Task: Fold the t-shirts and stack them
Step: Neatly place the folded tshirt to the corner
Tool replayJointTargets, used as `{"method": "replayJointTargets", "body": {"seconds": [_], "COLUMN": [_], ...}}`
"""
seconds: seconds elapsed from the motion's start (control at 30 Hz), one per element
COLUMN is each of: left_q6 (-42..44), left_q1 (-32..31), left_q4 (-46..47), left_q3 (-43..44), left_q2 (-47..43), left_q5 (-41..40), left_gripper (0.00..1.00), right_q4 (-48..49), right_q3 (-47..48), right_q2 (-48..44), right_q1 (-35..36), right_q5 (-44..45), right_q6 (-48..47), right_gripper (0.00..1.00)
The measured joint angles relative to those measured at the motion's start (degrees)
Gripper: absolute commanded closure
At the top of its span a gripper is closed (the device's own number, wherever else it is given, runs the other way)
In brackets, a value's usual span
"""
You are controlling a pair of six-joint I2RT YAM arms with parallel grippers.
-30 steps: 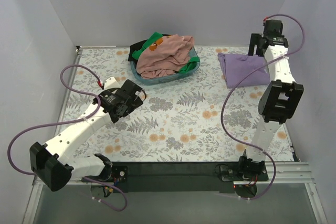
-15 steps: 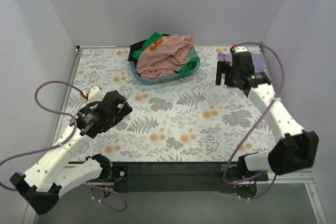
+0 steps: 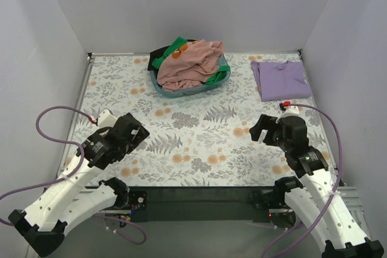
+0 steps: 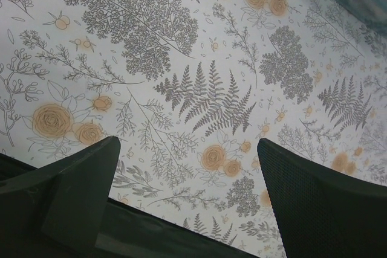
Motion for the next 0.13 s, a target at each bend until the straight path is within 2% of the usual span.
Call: {"method": "replayJointTargets", "body": {"seconds": [0.13], "left_q6": [-1.07], "left_q1": [0.00], "left_q4": [0.02], "left_q3": [-0.22], "left_q2": [-1.90], "left_q5": [-0.11], "left_gripper": [0.02], "right_q4": [1.49], "right_q3": [0.00], "right_q2": [-1.22], "right_q1": [0.00], "right_q5": [0.48], "right_q6": [0.20], "right_gripper": [0.01]}}
